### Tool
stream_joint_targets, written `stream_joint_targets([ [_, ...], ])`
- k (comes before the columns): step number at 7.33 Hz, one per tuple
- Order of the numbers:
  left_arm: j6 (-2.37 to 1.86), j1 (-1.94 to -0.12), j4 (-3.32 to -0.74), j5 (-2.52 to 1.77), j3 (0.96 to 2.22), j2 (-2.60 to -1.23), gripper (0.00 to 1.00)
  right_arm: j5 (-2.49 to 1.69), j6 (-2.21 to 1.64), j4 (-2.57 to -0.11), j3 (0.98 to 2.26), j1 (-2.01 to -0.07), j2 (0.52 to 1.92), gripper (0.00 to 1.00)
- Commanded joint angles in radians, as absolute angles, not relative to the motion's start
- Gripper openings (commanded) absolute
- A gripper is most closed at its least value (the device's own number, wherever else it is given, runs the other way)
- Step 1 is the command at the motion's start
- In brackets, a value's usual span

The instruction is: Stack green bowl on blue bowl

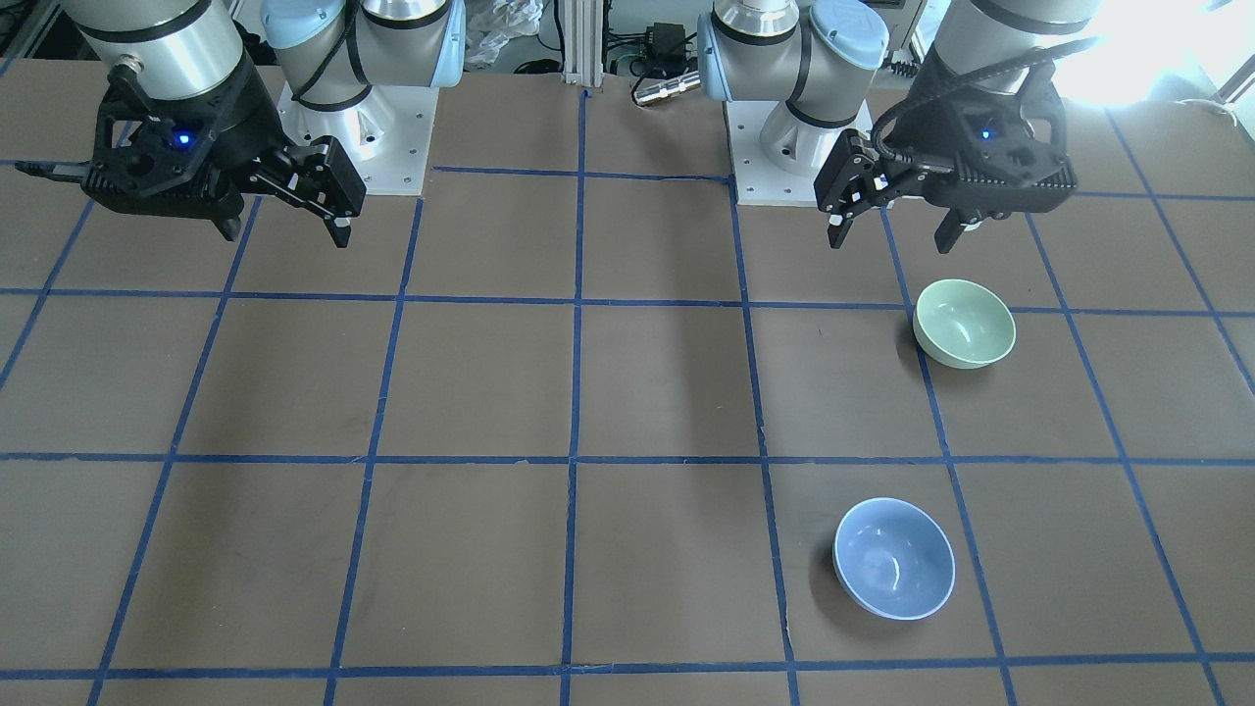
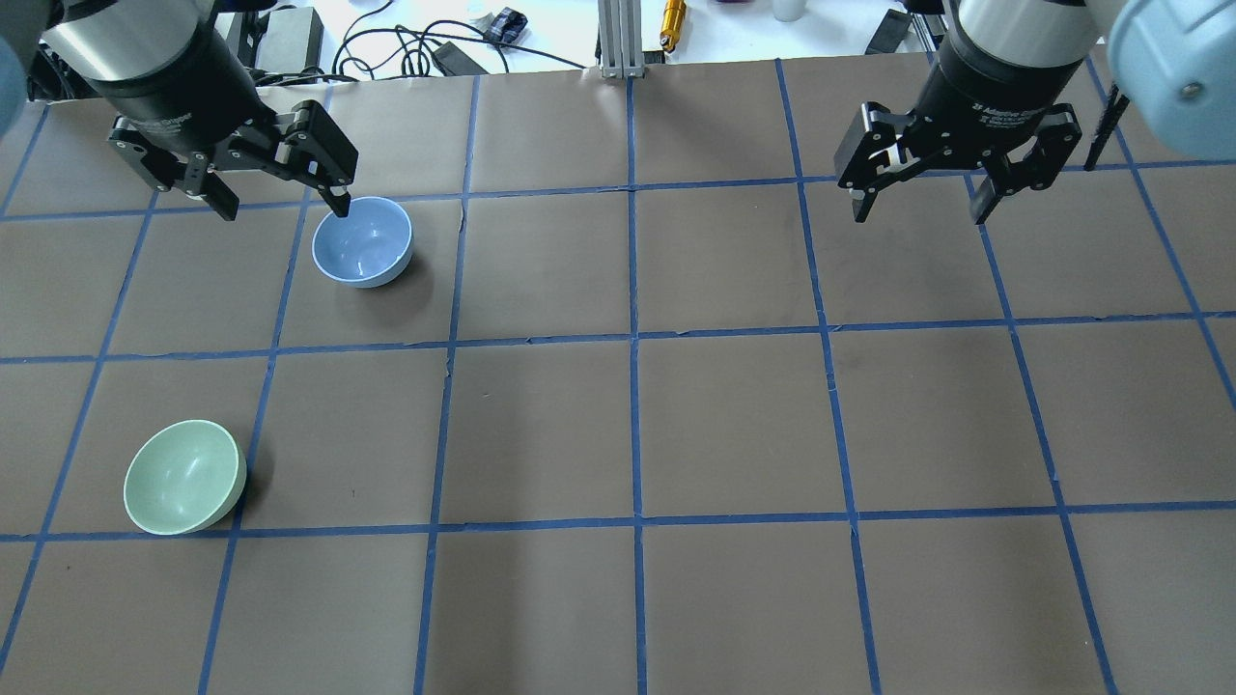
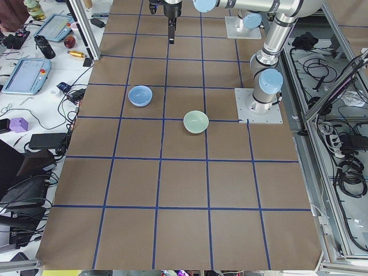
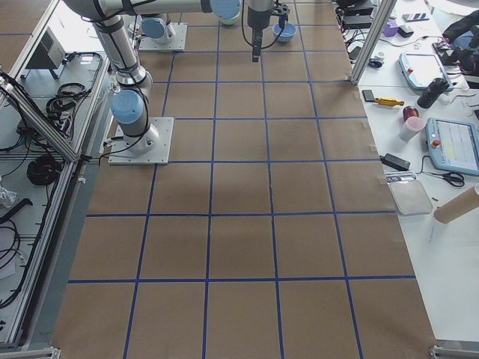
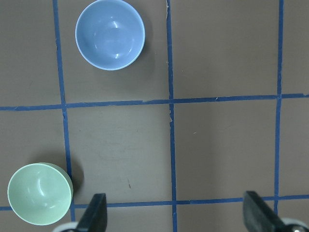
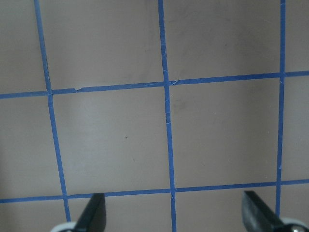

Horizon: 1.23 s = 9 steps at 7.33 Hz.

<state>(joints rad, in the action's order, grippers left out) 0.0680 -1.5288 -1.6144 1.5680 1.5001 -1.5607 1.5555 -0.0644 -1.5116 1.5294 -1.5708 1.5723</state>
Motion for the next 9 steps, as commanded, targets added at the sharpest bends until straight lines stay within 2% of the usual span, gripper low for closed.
stream_joint_targets([
  [1,0.069,-1.528,-1.614,1.569,1.5,-1.559,1.0,1.555,-0.064,-1.511,1.529,-1.571,1.572,1.0],
  [7,0.081,-1.52,-1.62,1.577,1.502,-1.555,1.0,1.555,-0.064,-1.511,1.529,-1.571,1.572,1.0],
  [9,0.214,-1.41,-1.617,1.598,1.547,-1.559,1.0,1.555,-0.064,-1.511,1.529,-1.571,1.572,1.0],
])
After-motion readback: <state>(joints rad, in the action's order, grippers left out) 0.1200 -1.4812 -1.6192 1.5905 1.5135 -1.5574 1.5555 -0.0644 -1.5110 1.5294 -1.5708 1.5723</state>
